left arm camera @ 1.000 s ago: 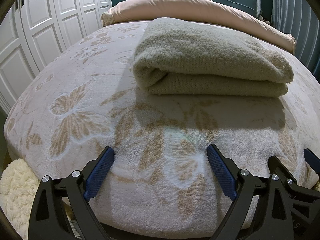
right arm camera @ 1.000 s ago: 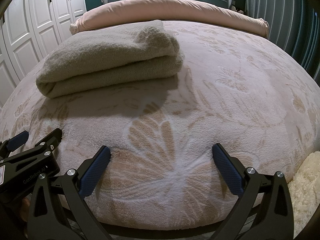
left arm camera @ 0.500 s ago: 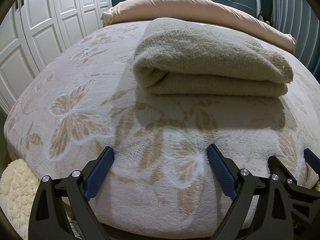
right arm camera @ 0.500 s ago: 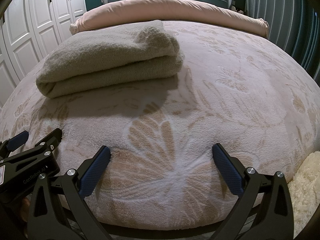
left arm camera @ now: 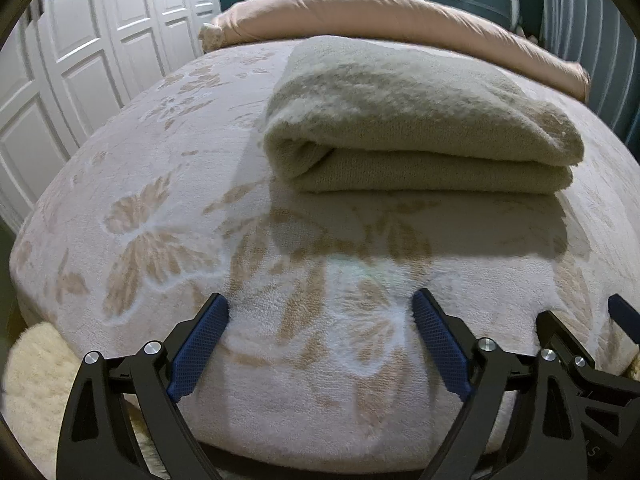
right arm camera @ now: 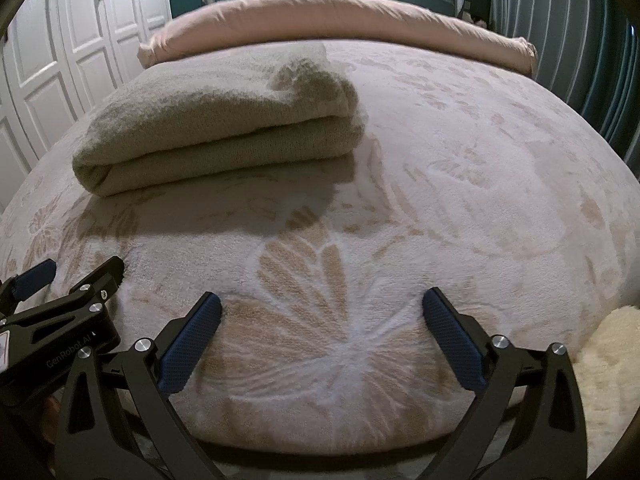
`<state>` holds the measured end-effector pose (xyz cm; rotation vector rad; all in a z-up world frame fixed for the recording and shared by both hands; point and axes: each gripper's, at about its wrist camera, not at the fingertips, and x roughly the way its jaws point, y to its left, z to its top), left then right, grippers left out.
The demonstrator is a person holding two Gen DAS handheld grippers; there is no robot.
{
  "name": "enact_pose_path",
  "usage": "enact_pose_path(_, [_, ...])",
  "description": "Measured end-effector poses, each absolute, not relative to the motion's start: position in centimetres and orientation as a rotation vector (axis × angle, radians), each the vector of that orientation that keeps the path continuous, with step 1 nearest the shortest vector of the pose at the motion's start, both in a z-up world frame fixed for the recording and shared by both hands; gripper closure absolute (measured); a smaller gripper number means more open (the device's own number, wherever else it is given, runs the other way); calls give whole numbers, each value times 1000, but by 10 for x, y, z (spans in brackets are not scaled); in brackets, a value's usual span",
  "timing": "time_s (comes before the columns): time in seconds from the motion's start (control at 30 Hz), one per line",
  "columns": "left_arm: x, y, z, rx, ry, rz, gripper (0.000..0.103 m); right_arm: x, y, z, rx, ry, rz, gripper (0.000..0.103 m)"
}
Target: Fold small clothes
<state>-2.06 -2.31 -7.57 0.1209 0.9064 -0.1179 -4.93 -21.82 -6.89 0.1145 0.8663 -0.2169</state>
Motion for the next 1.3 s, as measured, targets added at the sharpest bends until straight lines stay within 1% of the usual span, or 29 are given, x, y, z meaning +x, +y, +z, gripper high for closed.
enact_pose_path(0.17, [-13,-14,-55,83,964,-117,15,-42,-218,-38,122,867,-190,5])
enact_pose_path(0.3, [-7,-12,-43,93,972,-102,16,-31,-220,-31,138,893,-196,5])
enact_pose_path(0.53, [-1,-17,-35,132,972,-98,16,-28,-219,-25,149,904,-218,5])
enact_pose_path(1.3, [-1,-20,-38,132,992,-90,16,-31,-212,-26,138,906,-231,5])
